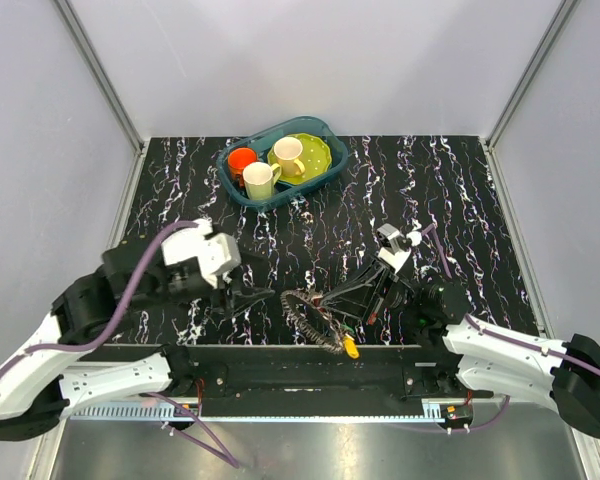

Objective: Remove the keys from the keyring

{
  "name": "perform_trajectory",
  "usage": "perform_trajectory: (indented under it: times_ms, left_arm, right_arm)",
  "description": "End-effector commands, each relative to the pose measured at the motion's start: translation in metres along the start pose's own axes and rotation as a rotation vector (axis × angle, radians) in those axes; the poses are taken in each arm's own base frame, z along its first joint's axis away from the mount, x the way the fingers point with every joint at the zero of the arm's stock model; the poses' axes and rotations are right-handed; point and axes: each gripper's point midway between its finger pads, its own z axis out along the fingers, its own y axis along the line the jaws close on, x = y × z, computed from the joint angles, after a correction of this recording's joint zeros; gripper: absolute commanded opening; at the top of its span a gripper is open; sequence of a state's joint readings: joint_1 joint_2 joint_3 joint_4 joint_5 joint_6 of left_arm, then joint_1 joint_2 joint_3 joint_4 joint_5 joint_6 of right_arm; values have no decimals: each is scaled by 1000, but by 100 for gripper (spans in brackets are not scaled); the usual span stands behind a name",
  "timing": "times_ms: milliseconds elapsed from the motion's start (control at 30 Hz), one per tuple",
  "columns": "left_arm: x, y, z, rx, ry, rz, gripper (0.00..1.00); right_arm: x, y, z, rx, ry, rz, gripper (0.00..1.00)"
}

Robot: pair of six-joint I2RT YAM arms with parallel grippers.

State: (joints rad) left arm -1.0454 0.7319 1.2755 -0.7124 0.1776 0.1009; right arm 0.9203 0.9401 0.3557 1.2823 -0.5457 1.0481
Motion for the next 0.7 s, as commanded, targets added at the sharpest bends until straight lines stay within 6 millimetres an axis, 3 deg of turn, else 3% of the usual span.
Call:
perform_trajectory:
  times_ms: [0,300,667]
  left_arm:
    - [7,-13,19,107,19,50,62]
    - [-6,-23,37,186,-32,74,56]
    - [-9,-33,51,234,-52,64,59]
  right_arm:
    - [-27,66,5,-258,-75,-128,0]
    - [-25,69,7,-269,-51,-94,0]
    - [-23,65,5,-259,-46,-89,0]
